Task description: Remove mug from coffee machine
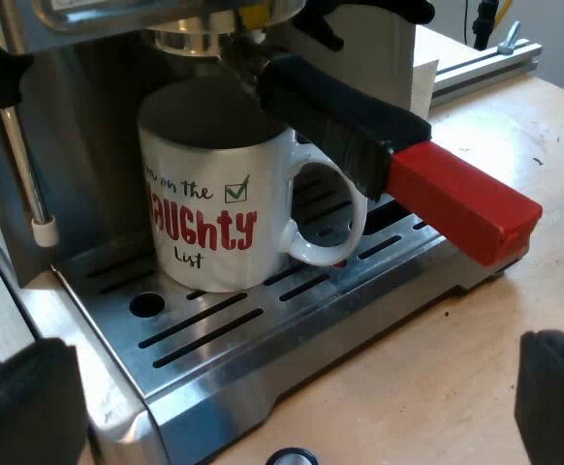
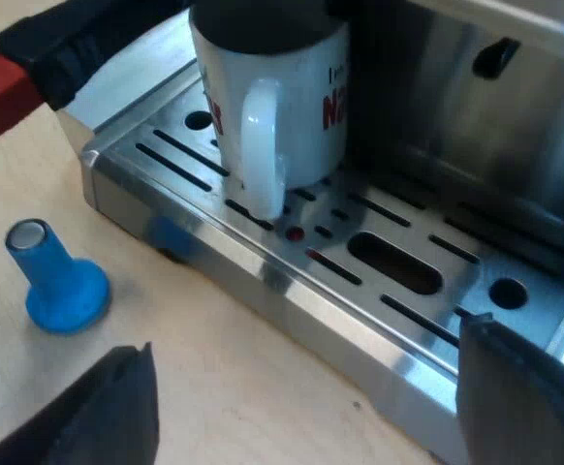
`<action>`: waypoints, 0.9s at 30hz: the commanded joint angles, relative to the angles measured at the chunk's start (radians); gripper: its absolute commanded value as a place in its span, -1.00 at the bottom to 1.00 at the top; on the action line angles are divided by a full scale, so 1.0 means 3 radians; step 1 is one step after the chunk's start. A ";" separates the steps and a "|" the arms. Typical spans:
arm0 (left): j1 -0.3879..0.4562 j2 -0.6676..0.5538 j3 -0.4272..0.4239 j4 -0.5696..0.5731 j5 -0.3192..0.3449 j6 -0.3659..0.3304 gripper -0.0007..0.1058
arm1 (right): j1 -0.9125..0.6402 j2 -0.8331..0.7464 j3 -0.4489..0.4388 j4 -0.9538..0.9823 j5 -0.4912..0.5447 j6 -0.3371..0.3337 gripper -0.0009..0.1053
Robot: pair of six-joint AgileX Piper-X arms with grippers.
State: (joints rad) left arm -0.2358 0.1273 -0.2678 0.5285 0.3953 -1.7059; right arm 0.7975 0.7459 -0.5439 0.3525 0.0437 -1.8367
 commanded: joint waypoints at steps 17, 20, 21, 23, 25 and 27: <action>-0.0015 0.0012 0.0295 -0.0137 0.0021 0.0019 0.71 | 0.0483 0.1615 0.0480 -0.2695 0.0460 0.0109 0.26; -0.0015 0.0012 0.0295 -0.0143 0.0021 0.0019 0.71 | 0.0483 0.1703 0.0480 -0.2820 0.0460 0.0109 0.26; -0.0015 0.0012 0.0295 -0.0143 0.0021 0.0019 0.71 | 0.0483 0.1774 0.0480 -0.2920 0.0460 0.0109 0.26; -0.0015 0.0012 0.0295 -0.0143 0.0021 0.0019 0.71 | 0.0483 0.2099 0.0480 -0.3397 0.0460 0.0109 0.26; -0.0015 0.0012 0.0295 -0.0143 0.0021 0.0019 0.71 | 0.0483 0.2180 0.0480 -0.3507 0.0467 0.0109 0.26; -0.0015 0.0012 0.0295 -0.0158 0.0021 0.0019 0.71 | 0.0483 0.2274 0.0473 -0.3622 0.0479 0.0109 0.26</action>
State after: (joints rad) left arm -0.2358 0.1273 -0.1751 0.5059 0.3953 -1.7059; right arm 0.9410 1.4299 -0.3962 -0.6861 0.1872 -1.7982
